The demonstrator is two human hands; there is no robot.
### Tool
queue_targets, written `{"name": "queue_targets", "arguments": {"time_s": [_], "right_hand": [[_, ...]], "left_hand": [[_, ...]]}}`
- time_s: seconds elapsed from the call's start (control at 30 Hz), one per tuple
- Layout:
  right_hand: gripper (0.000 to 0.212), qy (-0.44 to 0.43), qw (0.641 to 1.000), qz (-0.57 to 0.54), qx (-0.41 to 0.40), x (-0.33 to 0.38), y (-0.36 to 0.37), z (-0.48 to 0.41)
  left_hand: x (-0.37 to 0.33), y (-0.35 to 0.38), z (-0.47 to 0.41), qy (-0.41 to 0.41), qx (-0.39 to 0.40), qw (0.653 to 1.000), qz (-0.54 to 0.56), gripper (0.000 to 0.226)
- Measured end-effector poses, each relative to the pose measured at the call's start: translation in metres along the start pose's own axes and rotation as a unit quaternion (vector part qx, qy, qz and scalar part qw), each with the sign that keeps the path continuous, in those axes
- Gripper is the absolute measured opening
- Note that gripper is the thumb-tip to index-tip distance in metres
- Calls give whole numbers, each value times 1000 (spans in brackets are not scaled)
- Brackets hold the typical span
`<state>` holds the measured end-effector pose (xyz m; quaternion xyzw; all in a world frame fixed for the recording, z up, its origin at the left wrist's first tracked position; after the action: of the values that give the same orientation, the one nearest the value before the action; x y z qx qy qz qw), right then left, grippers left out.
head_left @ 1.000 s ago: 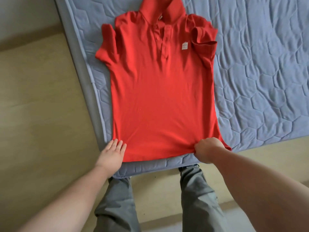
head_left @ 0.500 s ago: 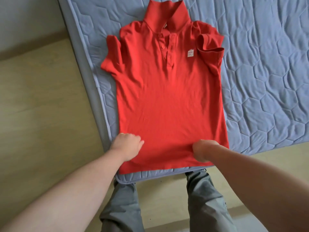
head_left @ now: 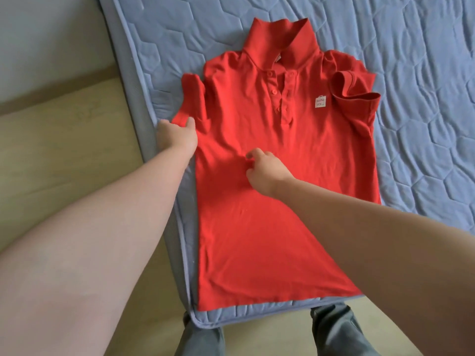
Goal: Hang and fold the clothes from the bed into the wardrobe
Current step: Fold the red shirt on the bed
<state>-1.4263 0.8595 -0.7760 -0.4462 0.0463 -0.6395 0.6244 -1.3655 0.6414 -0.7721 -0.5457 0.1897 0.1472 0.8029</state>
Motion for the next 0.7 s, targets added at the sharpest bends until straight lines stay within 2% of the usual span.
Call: {"name": "queue_targets", "arguments": {"time_s": [0.07, 0.1, 0.2, 0.27, 0.3, 0.4, 0.47, 0.6, 0.7], "right_hand": [[49, -22, 999, 8, -33, 18, -2, -20], [51, -35, 998, 22, -51, 26, -3, -29], [57, -64, 990, 78, -99, 46, -5, -51], [63, -68, 984, 116, -115, 55, -4, -62], [67, -69, 981, 138, -118, 59, -3, -66], [81, -73, 969, 207, -111, 70, -1, -77], [89, -78, 962, 241, -101, 77, -1, -86], [107, -83, 955, 269, -87, 88, -5, -103], [117, -80, 953, 278, -85, 94, -2, -109]], "left_hand": [[-3, 8, -20, -53, 33, 993, 96, 72], [-5, 12, -28, -63, 59, 987, 137, 67], [0, 19, -50, -47, 118, 981, 150, 35], [11, 14, -57, -53, 105, 984, 136, 12], [17, 9, -57, -64, 91, 985, 131, 9], [30, -4, -52, -96, 50, 990, 92, 16], [30, -8, -50, -127, 38, 987, 90, 8], [18, -11, -56, -141, 79, 984, 76, 24], [14, -8, -63, -145, 115, 972, 148, 48]]}}
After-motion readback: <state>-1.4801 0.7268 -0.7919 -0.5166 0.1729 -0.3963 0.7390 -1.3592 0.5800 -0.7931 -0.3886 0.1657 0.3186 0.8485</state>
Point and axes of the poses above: each hand's wrist, its own z-axis away from the middle knuckle, its own y-axis out of the palm, x = y × z, the point moved 4 cm from there along -z, towards the middle knuckle, and after that the axes turned 6 degrees about -x, right-handed, at the moved point
